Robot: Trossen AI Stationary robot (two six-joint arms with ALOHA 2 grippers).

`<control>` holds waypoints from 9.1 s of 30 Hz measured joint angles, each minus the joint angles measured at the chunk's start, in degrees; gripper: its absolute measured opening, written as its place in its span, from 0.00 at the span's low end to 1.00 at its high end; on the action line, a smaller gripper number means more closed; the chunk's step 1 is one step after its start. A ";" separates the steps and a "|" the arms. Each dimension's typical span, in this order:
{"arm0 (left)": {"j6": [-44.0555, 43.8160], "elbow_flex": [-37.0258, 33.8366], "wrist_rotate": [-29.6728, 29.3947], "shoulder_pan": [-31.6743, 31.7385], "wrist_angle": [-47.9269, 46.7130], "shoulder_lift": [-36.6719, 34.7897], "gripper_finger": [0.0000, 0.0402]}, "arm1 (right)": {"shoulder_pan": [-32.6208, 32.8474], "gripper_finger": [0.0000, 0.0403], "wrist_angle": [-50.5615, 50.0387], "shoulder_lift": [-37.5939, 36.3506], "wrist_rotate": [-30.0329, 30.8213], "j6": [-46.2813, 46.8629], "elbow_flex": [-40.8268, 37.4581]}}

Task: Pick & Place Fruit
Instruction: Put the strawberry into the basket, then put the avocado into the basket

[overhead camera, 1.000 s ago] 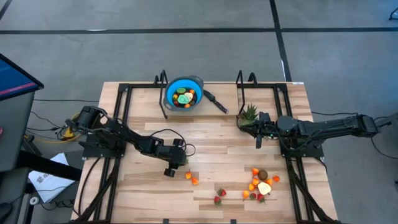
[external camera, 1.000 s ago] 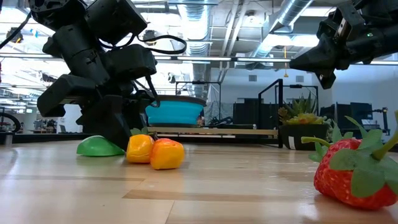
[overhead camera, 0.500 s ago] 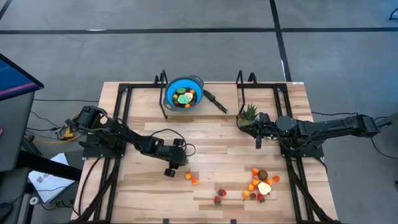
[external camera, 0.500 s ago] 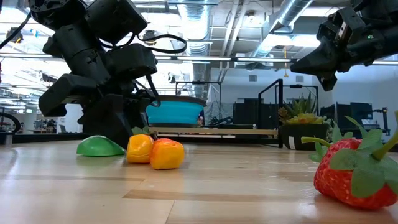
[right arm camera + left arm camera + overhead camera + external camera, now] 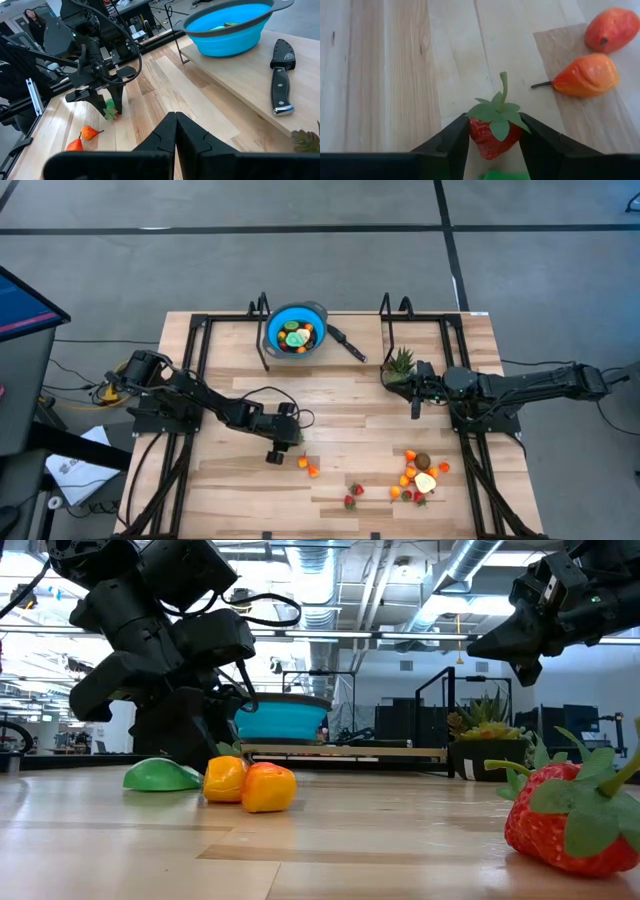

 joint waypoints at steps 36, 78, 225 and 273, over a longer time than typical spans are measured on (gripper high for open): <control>-7.75 0.02 -15.05 0.78 13.86 -0.02 0.36 | -0.02 0.00 0.02 0.00 0.04 -0.07 0.00; -3.41 0.02 -21.50 23.20 23.22 -27.96 0.36 | -0.09 0.00 1.09 0.00 0.06 -1.49 0.00; 1.07 -12.96 -5.65 4.29 32.73 -35.39 0.02 | -0.05 0.00 0.92 0.01 0.04 -0.05 0.00; -11.14 -7.22 -25.65 -24.67 51.43 -16.48 0.02 | 0.00 0.00 0.90 0.00 -0.18 0.06 0.00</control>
